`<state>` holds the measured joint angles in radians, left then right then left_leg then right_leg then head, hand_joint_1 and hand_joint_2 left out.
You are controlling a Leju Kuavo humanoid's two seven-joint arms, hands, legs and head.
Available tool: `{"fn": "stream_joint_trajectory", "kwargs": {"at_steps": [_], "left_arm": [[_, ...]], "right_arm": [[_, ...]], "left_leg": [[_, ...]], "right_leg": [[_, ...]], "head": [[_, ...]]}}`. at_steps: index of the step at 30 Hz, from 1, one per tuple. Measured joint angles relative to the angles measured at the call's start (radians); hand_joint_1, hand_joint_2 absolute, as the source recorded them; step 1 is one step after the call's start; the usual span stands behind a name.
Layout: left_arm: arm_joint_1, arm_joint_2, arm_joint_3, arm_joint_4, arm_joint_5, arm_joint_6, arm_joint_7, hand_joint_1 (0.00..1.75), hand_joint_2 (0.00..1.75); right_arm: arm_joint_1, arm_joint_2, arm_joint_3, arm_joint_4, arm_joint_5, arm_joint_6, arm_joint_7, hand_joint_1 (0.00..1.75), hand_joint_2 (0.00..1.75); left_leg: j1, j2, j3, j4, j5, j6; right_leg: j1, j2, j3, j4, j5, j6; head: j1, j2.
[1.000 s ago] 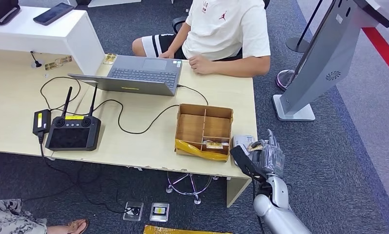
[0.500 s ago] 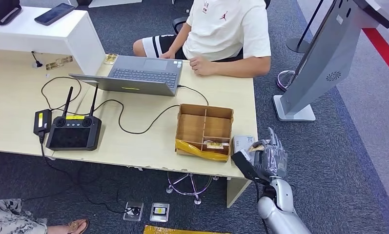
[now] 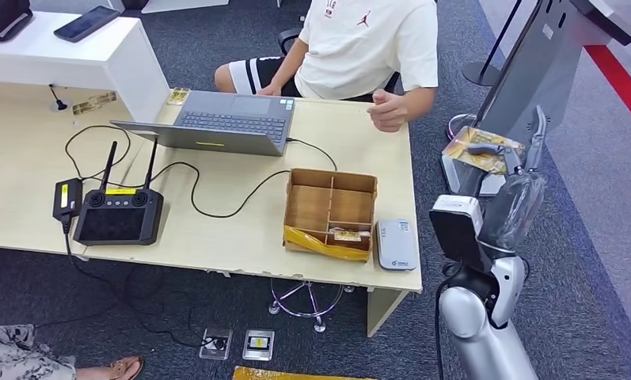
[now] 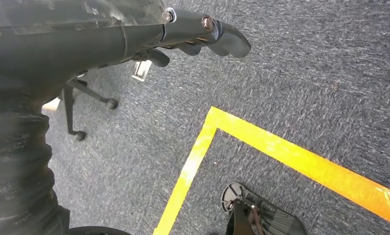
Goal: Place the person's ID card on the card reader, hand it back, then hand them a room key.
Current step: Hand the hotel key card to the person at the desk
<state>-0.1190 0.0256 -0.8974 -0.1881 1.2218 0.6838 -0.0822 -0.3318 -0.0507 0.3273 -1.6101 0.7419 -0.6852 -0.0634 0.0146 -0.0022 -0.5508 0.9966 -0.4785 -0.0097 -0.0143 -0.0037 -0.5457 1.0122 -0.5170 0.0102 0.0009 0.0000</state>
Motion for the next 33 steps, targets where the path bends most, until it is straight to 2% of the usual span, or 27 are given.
{"fn": "stream_joint_trajectory", "kwargs": {"at_steps": [5, 8, 11, 19, 26, 30, 33], "left_arm": [[-0.003, 0.000, -0.001, 0.000, -0.023, -0.015, 0.001, 0.00, 1.75], [-0.005, 0.002, -0.001, 0.000, -0.042, -0.033, 0.004, 0.00, 1.75], [-0.008, 0.004, -0.002, 0.000, -0.050, -0.038, 0.008, 0.00, 1.75], [-0.009, 0.006, -0.001, 0.000, -0.032, -0.020, 0.008, 0.00, 1.75], [-0.008, 0.006, -0.001, 0.000, 0.000, -0.004, 0.034, 0.00, 1.75], [-0.007, 0.006, -0.001, 0.000, 0.007, 0.000, 0.072, 0.00, 1.75], [-0.008, 0.006, -0.001, 0.000, 0.007, 0.000, 0.084, 0.00, 1.75]], "right_arm": [[-0.138, 0.000, 0.114, -0.007, -0.047, 0.074, 0.081, 1.75, 1.75], [-0.226, 0.003, 0.176, 0.064, -0.080, 0.157, 0.123, 1.75, 1.75], [-0.312, 0.020, 0.233, 0.206, -0.052, 0.191, 0.149, 1.75, 1.75], [-0.475, 0.087, 0.377, 0.640, 0.244, 0.247, 0.310, 1.75, 1.75], [-0.531, 0.115, 0.425, 0.896, 0.272, 0.262, 0.372, 1.74, 1.75], [-0.538, 0.118, 0.432, 0.981, 0.268, 0.229, 0.389, 0.00, 1.75], [-0.538, 0.119, 0.435, 1.015, 0.263, 0.183, 0.375, 0.00, 1.75]], "left_leg": [[0.000, -0.001, -0.001, 0.000, 0.001, 0.000], [0.000, -0.001, -0.002, 0.000, 0.002, 0.000], [0.000, -0.003, -0.002, 0.000, 0.002, 0.000], [0.001, -0.007, -0.004, 0.000, 0.002, 0.000], [0.000, -0.009, -0.004, 0.000, 0.003, 0.001], [0.000, -0.009, -0.004, 0.000, 0.003, 0.001], [0.000, -0.008, -0.004, 0.001, 0.003, 0.001]], "right_leg": [[0.000, -0.001, 0.000, 0.000, 0.001, 0.000], [0.000, -0.001, 0.000, 0.000, 0.001, 0.000], [0.001, -0.002, 0.000, 0.000, 0.001, 0.000], [0.001, -0.007, -0.001, 0.000, 0.000, -0.001], [0.001, -0.009, -0.001, 0.000, 0.000, -0.001], [0.000, -0.008, -0.001, 0.000, 0.000, -0.001], [0.000, -0.007, -0.002, 0.000, 0.001, 0.000]], "head": [[0.000, 0.000], [0.000, 0.000], [0.000, 0.000], [0.000, 0.000], [0.000, 0.000], [0.000, 0.000], [0.000, 0.000]]}}
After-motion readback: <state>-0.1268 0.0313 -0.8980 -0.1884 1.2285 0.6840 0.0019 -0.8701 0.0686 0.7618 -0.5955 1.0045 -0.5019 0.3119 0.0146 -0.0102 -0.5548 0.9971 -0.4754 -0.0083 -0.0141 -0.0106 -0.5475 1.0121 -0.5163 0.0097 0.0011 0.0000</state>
